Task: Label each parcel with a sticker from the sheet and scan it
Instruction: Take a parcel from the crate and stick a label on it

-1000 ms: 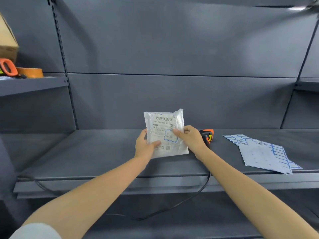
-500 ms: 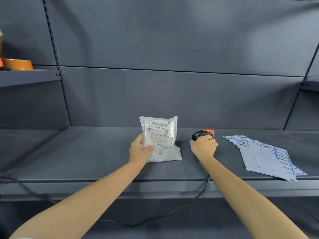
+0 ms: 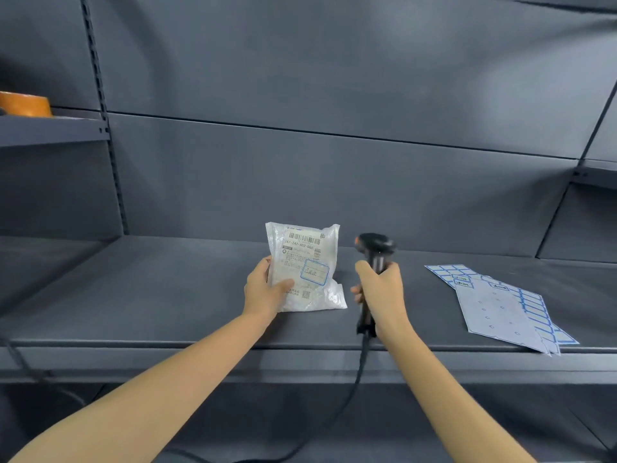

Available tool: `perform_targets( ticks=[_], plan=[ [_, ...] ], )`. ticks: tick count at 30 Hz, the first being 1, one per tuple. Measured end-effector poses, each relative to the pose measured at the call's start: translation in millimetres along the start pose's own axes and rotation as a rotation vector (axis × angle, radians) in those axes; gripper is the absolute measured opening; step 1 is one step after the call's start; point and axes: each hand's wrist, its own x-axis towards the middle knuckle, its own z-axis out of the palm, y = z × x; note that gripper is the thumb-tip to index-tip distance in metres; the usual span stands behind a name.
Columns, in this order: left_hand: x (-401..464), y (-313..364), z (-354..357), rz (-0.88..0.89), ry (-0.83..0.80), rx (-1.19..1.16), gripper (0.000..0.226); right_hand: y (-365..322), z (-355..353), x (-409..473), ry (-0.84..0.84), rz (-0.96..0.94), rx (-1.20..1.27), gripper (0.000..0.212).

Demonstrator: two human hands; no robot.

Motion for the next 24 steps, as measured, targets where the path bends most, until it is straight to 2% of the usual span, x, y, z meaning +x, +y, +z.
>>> perform_targets(
  ticks=[4, 8, 13, 24],
  plan=[
    [-2.5, 0.7, 0.3, 0.038, -0.004, -0.002, 0.041, 7.5, 17.5, -43.4, -0.157, -0.086, 0.055, 0.015],
    [-2.9, 0.3, 0.6, 0.064, -0.009, 0.016, 0.043, 17.3, 31.1, -61.1, -0.223, -0.12, 0.091, 0.013],
    [-2.1, -0.9, -0.4, 0.076, -0.02, 0.018, 0.045, 18.3, 37.7, -65.3, -0.246, -0.134, 0.122, 0.019],
    [-1.2, -2.2, -1.2, 0.082, -0.03, 0.046, 0.039, 21.7, 36.3, -61.7, -0.262, -0.161, 0.158, 0.013]
  ],
)
